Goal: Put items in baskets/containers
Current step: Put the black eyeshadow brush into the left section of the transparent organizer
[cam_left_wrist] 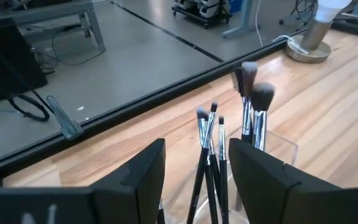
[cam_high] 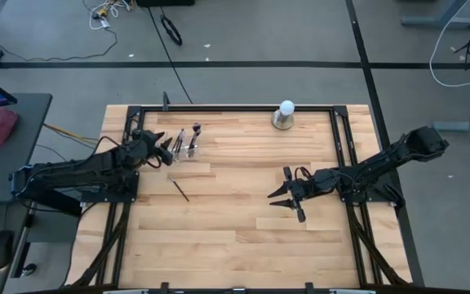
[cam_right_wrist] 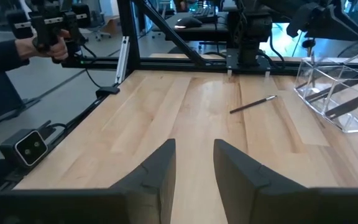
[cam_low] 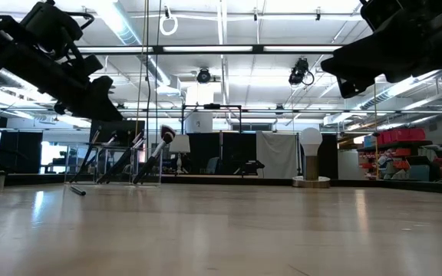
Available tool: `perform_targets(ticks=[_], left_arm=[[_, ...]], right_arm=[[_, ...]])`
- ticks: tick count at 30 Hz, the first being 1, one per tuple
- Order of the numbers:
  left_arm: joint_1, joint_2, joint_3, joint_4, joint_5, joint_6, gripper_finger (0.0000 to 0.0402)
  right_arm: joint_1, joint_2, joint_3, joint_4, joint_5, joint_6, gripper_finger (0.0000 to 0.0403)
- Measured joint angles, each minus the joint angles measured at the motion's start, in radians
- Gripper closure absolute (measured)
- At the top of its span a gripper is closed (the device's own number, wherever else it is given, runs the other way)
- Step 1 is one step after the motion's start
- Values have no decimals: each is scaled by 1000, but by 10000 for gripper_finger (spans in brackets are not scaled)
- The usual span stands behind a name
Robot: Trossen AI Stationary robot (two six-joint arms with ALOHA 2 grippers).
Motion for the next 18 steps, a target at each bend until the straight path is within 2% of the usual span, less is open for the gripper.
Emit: perform_targets(ticks=[4,11,13,18], left_arm=[[0,0,2,20,46,8,220],[-14,1,90,2,279,39,244],[-50,17,124,-8,313,39,257],[-218,127,224,-99,298,-8,290]], right_arm=[[0,0,0,0,-3,0,294],[0,0,0,0,-3,0,294],[0,0,0,0,-3,-1,294],[0,0,0,0,-3,-2,294]])
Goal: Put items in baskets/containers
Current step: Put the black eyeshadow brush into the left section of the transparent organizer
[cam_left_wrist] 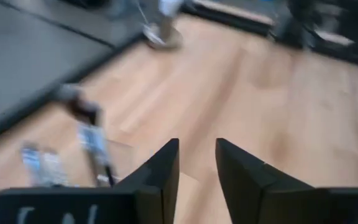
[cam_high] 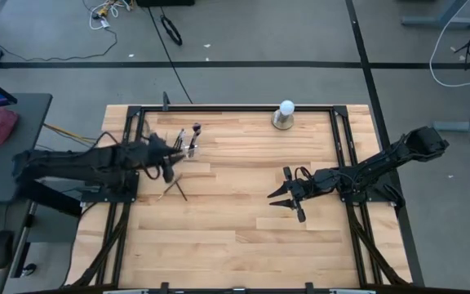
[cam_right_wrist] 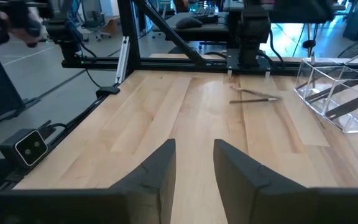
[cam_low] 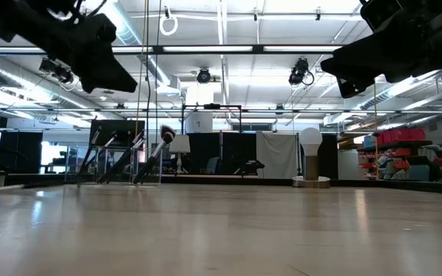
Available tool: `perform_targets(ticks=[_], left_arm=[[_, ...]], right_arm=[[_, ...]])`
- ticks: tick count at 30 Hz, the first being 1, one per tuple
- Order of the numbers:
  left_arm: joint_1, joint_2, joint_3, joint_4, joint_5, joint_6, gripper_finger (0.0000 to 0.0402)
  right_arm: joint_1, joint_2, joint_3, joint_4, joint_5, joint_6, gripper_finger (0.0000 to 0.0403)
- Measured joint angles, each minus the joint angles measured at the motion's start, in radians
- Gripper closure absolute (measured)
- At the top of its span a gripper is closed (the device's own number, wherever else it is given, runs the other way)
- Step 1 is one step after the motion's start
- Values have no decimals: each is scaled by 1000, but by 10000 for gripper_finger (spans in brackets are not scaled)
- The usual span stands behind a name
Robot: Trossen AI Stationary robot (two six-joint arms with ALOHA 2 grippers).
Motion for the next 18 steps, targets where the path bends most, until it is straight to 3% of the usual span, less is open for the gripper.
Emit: perform_targets(ticks=[7,11,15,18], left_arm=[[-306,290,198,-177,-43,-288,326],[-492,483,323,-293,-32,-572,346],[-644,653,441,-462,72,-912,365],[-753,742,472,-550,66,-1132,371]], right_arm=[[0,0,0,0,0,-10,294],[0,0,0,-2,0,-11,294],[0,0,0,-4,0,-11,294],[0,0,0,-5,0,-25,294]])
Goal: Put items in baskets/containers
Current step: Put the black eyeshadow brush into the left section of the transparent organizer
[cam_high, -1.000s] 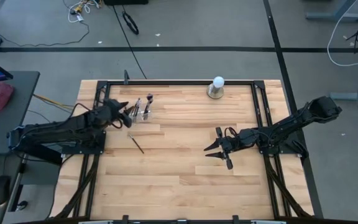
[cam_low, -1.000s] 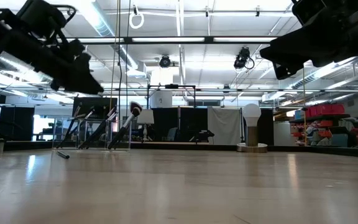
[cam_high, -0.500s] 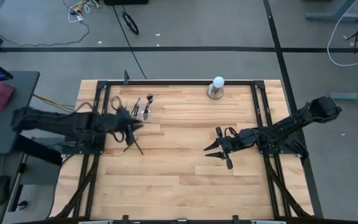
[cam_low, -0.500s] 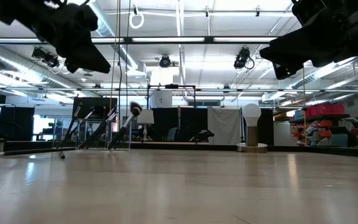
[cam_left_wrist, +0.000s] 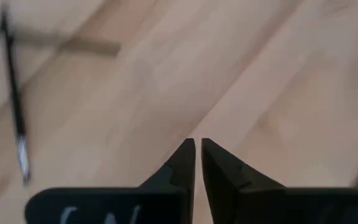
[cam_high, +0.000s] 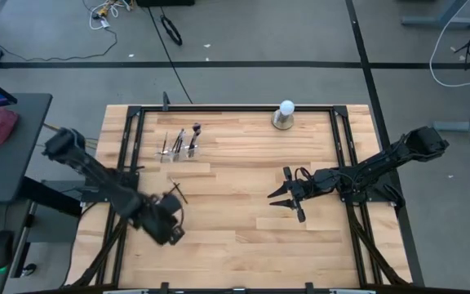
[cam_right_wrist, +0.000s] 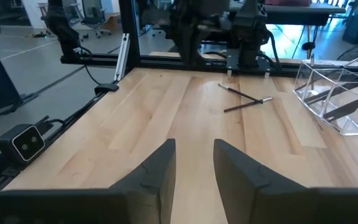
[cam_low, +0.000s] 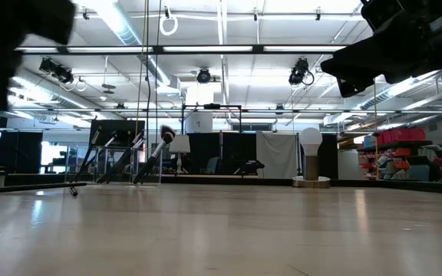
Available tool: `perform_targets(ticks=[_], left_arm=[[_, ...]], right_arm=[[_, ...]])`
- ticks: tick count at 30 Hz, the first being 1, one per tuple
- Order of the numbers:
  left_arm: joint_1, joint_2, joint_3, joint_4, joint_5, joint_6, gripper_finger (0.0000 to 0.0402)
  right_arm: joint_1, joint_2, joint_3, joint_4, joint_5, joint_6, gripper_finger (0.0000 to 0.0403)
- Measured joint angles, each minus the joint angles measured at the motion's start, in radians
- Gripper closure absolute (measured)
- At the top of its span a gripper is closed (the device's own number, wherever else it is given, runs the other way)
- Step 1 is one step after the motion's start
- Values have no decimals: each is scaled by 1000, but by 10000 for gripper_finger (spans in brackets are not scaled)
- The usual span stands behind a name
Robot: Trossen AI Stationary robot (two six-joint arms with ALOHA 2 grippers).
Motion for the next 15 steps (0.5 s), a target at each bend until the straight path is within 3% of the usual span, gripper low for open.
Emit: perform_targets(ticks=[4,8,11,15], left_arm=[[-125,72,-22,-92,-34,-250,346],[-223,80,-75,-234,-161,-480,288],[-263,80,-131,-266,-295,-525,240],[-268,97,-227,-219,-328,-491,201]], right_arm=[[0,0,0,-1,0,-2,294],[0,0,0,-1,0,-2,294],[0,0,0,-1,0,-2,294],[0,0,0,-1,0,-2,294]])
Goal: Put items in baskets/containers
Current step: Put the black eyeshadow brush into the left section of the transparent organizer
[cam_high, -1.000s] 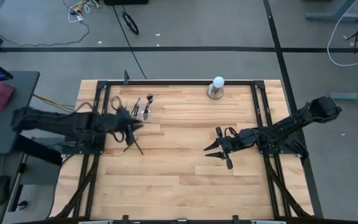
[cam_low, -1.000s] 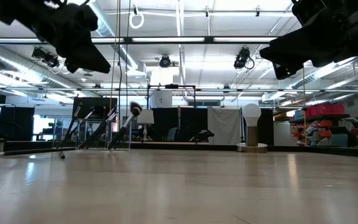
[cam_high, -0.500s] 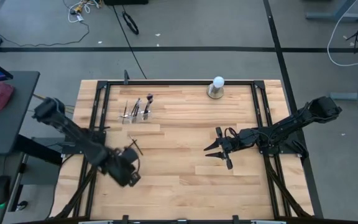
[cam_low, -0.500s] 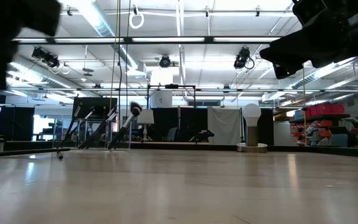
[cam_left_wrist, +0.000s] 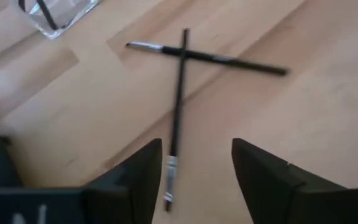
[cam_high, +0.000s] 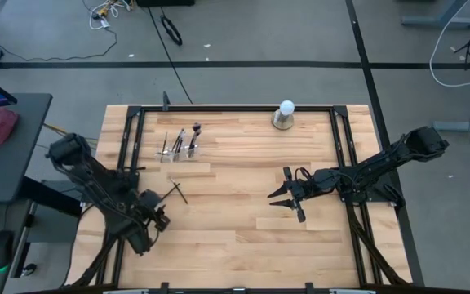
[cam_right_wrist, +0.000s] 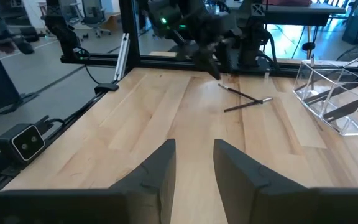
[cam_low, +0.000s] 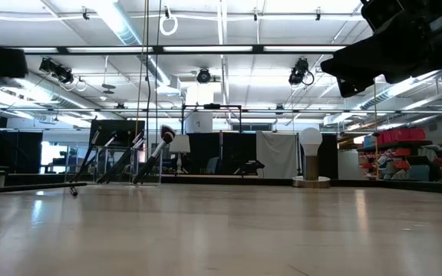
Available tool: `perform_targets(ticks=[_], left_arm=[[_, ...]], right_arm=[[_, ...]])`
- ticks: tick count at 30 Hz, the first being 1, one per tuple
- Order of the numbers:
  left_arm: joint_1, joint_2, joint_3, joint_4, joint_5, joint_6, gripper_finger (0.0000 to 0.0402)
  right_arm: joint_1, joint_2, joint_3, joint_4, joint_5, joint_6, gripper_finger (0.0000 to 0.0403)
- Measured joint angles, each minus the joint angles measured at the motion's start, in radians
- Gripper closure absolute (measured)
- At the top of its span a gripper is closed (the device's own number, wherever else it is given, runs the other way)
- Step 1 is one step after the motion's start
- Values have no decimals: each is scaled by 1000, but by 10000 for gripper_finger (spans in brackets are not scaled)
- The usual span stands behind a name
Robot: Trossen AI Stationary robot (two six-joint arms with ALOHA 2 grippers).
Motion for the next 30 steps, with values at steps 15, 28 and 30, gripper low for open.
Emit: perform_targets(ticks=[15,28,30], left_arm=[[-37,3,-280,332,-69,0,235],[-88,7,-223,274,11,-85,387],[-66,6,-158,181,102,-75,390]], right_arm=[[0,0,0,2,0,40,294],[0,0,0,6,0,49,294],[0,0,0,6,0,46,294]])
